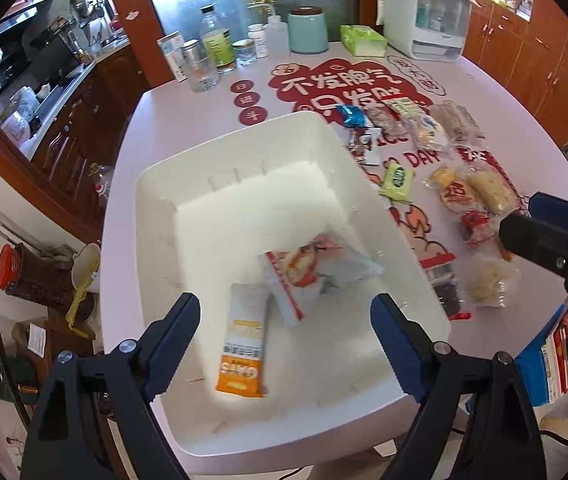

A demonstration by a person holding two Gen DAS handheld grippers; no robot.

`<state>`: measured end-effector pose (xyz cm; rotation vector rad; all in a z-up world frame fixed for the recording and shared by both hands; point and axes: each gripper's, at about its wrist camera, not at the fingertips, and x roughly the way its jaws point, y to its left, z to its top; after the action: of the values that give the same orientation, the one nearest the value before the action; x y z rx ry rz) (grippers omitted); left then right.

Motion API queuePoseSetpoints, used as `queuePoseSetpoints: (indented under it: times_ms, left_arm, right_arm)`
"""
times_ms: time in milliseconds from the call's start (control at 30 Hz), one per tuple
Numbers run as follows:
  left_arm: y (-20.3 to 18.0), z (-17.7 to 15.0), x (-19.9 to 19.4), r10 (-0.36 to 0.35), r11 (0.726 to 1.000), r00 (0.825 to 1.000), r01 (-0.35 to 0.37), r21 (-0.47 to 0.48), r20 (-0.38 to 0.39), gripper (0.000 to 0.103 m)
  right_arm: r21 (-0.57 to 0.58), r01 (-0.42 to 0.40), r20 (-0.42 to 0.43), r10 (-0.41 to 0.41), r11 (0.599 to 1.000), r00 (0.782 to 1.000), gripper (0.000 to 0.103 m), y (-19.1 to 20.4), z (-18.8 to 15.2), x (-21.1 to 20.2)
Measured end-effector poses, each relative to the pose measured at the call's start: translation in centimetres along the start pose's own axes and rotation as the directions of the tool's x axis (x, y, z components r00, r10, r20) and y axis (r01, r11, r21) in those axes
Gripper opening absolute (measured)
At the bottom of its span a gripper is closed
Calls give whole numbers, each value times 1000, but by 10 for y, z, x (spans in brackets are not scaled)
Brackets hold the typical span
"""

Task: Organize snacks
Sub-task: 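Grasp the blue wrapper with the left tool while the right tool grasps the clear puffed-snack bag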

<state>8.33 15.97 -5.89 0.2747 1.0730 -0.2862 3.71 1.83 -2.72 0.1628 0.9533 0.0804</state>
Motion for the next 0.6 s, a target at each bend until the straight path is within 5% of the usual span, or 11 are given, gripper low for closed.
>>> queuePoseSetpoints:
  times_ms: [600]
  left_arm:
    - [-93,83,23,-34,997,999,33,69,12,86]
  right_arm:
    - [129,82,-80,-72,988,994,52,-134,-8,-3]
